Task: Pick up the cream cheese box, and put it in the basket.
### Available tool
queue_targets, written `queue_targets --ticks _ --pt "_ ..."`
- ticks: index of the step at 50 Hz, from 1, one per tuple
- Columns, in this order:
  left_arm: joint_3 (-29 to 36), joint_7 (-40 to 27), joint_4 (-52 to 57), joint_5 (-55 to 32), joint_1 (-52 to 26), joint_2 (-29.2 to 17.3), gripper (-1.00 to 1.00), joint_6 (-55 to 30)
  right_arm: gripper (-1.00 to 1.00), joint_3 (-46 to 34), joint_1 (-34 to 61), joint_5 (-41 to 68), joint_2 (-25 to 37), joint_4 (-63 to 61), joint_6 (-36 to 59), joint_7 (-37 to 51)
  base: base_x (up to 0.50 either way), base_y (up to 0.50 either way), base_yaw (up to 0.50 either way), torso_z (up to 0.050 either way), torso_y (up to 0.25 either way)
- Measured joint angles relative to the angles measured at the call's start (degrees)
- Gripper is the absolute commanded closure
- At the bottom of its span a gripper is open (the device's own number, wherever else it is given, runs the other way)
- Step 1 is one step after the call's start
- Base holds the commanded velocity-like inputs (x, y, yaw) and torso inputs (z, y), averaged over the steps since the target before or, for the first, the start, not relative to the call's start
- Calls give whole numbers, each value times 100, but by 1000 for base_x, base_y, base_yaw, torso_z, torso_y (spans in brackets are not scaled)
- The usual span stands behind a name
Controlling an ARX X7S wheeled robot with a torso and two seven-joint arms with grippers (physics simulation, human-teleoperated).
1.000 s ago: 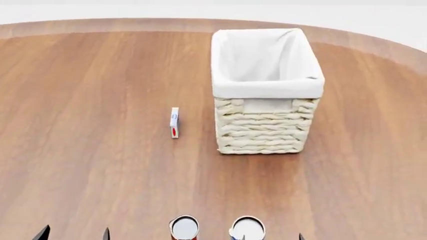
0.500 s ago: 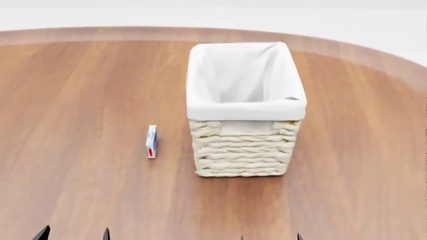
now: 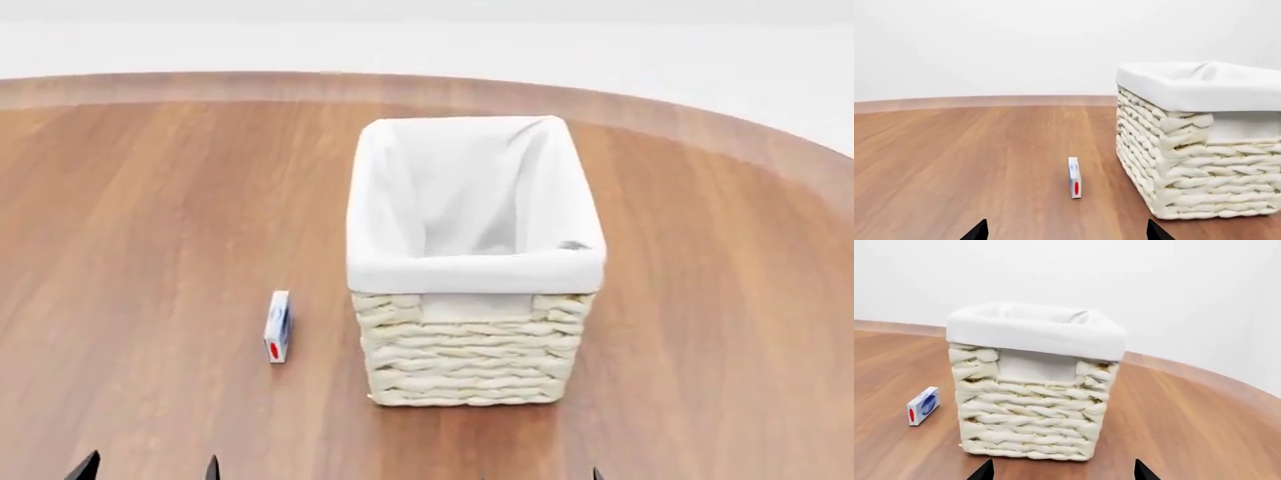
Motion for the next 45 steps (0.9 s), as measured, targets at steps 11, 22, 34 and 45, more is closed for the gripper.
queue_targets --ticks 11,22,34,45 --pt "32 -35 -1 -26 -4 -29 -100 8 -100 -30 -8 25 30 -25 -17 42 219 0 0 0 0" --pt "65 -67 -5 -49 -9 -55 -100 20 -100 -59 7 61 54 -8 -34 72 219 0 0 0 0" --pt "101 -99 -11 -74 -23 -81 -100 32 -100 -89 49 118 74 21 8 92 164 0 0 0 0" --pt "123 -135 5 -100 -7 -117 -100 36 -100 -125 82 201 76 49 100 89 69 -72 0 0 0"
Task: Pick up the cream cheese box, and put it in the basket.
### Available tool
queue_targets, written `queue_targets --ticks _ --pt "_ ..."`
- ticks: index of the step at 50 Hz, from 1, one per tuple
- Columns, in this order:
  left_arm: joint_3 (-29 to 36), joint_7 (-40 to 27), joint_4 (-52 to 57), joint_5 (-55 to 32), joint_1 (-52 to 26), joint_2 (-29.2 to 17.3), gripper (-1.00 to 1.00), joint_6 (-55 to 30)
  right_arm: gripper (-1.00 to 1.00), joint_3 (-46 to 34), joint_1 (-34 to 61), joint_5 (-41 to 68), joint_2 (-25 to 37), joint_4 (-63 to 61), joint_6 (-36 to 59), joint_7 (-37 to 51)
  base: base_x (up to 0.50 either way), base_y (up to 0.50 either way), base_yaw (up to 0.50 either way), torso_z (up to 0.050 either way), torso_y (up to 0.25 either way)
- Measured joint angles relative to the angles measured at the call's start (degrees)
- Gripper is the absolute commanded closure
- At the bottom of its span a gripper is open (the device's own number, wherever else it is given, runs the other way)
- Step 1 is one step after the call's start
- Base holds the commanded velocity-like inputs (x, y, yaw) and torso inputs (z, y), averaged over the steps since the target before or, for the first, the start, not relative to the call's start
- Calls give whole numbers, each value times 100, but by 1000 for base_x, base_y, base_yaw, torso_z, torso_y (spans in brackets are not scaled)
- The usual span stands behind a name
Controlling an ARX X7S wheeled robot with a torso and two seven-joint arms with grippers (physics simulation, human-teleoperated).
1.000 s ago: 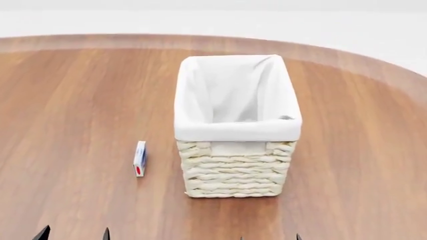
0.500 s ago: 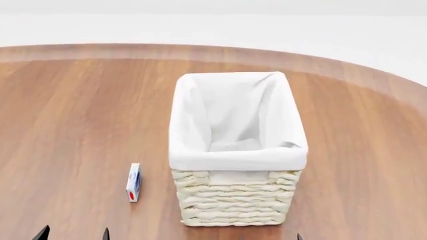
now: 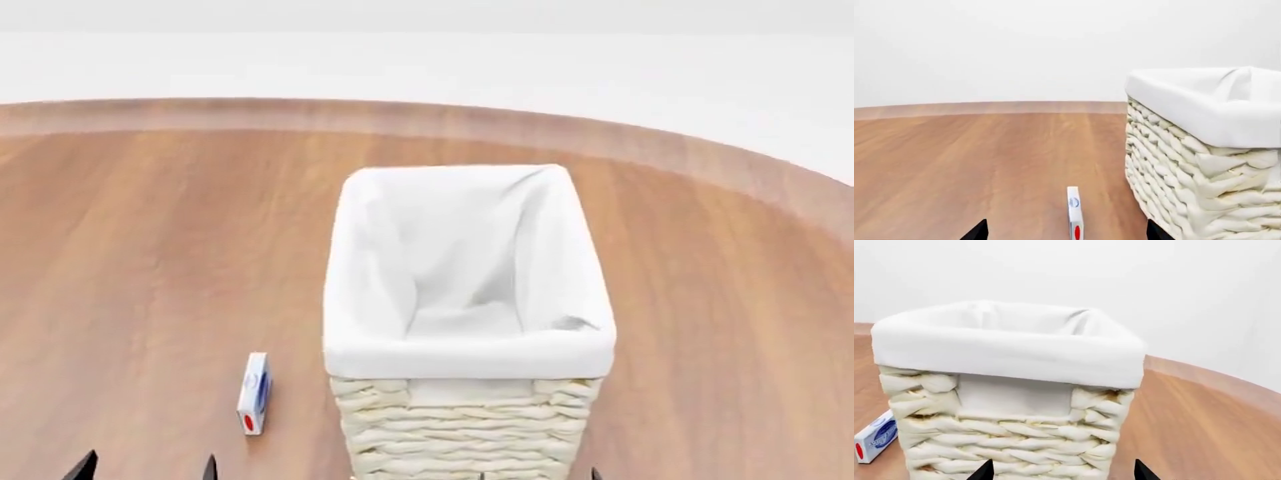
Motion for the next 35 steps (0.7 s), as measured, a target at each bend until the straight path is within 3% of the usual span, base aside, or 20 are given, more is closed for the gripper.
queue_targets --ticks 10,24,35 --pt "34 -27 10 -19 -5 -9 -100 7 -100 -24 12 32 37 4 -4 13 279 -232 0 0 0" --pt "53 -86 -6 -62 -41 -34 -100 -51 -100 -74 47 48 54 43 40 57 0 0 0 0 1" --pt "48 -154 0 -99 -79 -59 -100 -128 -100 -110 66 60 68 64 50 90 0 0 0 0 -250"
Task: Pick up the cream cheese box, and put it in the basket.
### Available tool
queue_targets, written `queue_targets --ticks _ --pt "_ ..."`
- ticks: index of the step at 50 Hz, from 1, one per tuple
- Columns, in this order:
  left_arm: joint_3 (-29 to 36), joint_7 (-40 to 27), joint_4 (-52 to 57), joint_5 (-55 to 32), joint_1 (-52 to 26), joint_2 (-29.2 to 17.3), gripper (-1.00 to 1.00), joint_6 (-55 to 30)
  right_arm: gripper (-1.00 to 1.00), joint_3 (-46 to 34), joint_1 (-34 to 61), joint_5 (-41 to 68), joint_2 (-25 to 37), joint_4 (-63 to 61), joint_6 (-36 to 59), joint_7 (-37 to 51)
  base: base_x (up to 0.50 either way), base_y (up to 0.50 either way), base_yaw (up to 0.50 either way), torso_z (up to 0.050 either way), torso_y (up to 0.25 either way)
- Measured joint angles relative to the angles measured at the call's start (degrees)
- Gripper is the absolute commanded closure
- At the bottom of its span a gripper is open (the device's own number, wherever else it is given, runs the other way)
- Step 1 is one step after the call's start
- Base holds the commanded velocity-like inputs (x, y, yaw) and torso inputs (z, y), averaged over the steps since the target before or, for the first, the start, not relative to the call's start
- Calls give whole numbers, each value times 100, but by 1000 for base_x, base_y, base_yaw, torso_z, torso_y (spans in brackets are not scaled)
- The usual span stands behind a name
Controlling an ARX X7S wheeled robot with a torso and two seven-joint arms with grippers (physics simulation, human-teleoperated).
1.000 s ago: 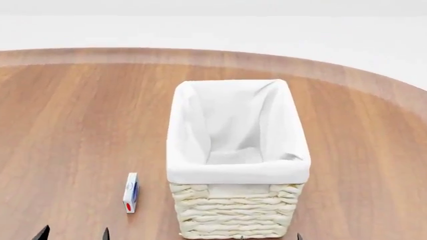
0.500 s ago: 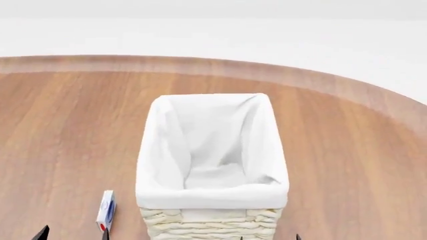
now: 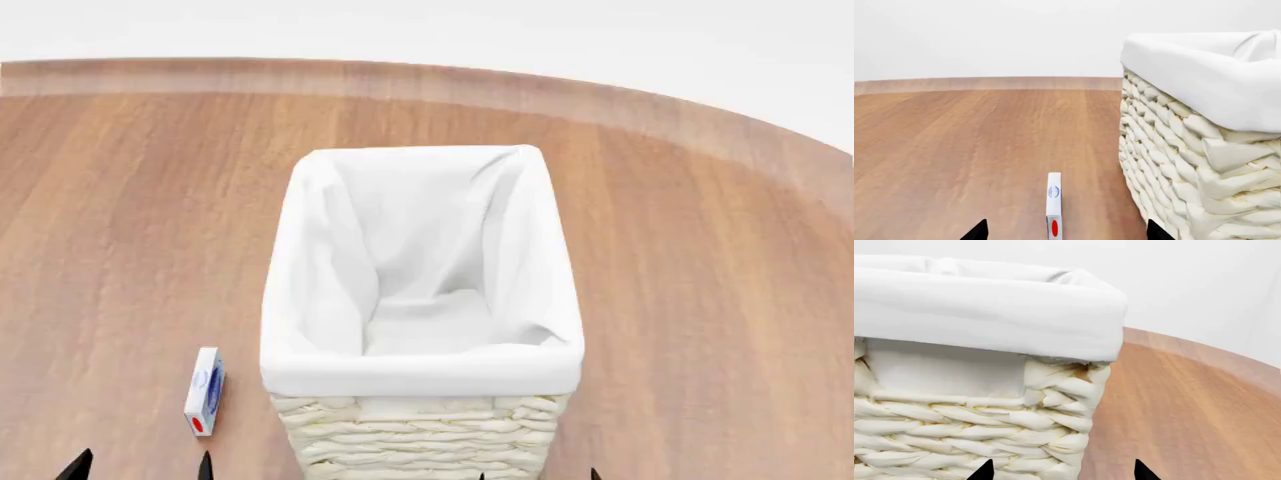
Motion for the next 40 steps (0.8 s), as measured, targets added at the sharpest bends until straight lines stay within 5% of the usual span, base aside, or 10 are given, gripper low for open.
queue_targets --ticks 15,26,40 --pt "13 -34 -53 -61 -24 -2 -100 49 -100 -47 21 30 26 26 1 27 0 0 0 0 -60" --pt "28 -10 -100 -160 -68 -13 -100 17 -100 -79 41 47 42 50 -8 49 0 0 0 0 -237" --pt "-21 -30 -449 -285 -293 25 -100 -32 -100 -123 71 78 56 107 -20 64 0 0 0 0 0"
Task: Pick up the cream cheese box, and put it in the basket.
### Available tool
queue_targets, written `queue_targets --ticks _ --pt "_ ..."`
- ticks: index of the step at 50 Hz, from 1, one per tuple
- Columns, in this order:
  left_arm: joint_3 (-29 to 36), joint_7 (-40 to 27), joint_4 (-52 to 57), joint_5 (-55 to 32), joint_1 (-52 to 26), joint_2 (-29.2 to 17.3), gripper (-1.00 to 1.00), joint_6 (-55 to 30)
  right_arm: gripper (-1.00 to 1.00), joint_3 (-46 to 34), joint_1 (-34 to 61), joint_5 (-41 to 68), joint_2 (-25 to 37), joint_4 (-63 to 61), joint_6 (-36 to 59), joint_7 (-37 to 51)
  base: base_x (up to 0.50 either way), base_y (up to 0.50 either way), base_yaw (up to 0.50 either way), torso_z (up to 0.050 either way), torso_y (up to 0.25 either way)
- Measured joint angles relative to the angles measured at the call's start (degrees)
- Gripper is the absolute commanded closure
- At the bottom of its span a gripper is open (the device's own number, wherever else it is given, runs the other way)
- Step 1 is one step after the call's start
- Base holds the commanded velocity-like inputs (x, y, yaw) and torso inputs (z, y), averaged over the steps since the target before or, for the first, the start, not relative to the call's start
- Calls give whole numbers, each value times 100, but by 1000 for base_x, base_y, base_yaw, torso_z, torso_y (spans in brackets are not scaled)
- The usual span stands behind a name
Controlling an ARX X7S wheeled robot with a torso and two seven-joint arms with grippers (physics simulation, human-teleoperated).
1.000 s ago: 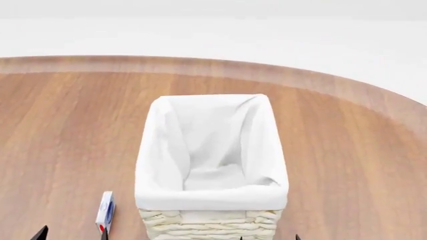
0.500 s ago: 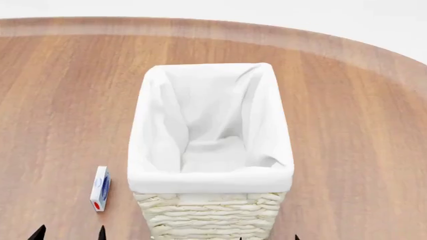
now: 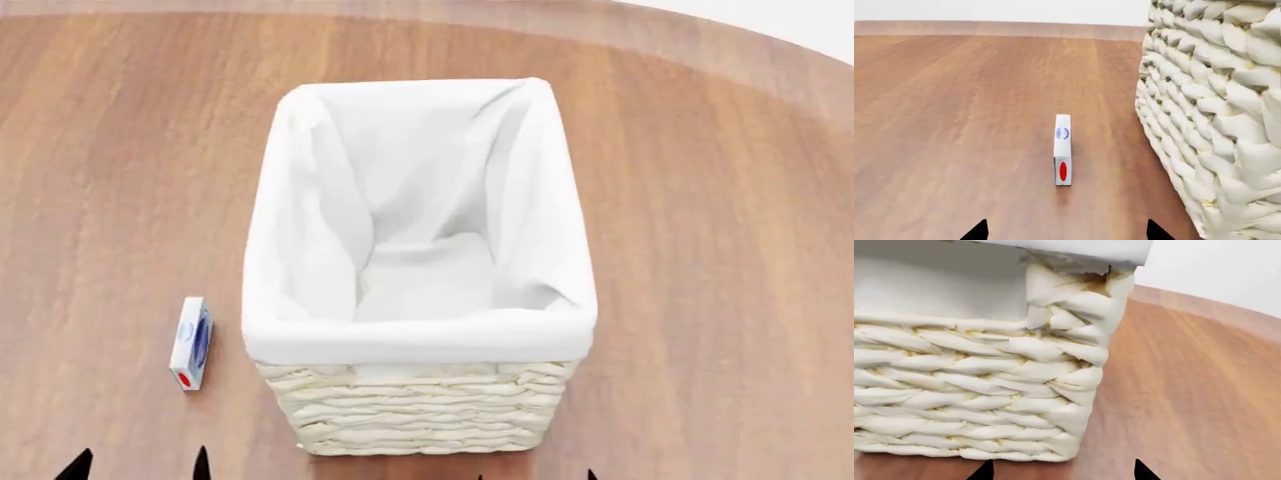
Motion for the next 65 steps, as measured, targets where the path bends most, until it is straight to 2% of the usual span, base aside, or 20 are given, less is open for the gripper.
queue_targets --ticks 13,26,33,45,63,64,65 --pt "-127 78 -1461 -125 -991 179 -100 -1 -100 2 45 77 23 9 25 15 0 0 0 0 0" --pt "-232 361 -4522 -100 -2759 538 -100 576 -100 24 29 160 69 -90 31 44 0 0 0 0 0" --pt "-339 540 -5593 -2 -3449 680 -100 805 -100 20 33 184 83 -97 19 59 0 0 0 0 0" --pt "-604 623 -6370 352 -3966 820 -100 884 -100 -8 60 200 91 -59 10 83 0 0 0 0 0" --pt "-840 639 -6712 754 -4275 936 -100 758 -100 -68 88 206 105 -9 9 117 0 0 0 0 0" --pt "-844 653 -6722 772 -4289 939 100 755 -100 -71 90 207 106 -6 10 119 0 0 0 0 0" --pt "-819 683 -6734 780 -4301 949 100 748 -100 -74 91 209 107 -4 10 120 0 0 0 0 0"
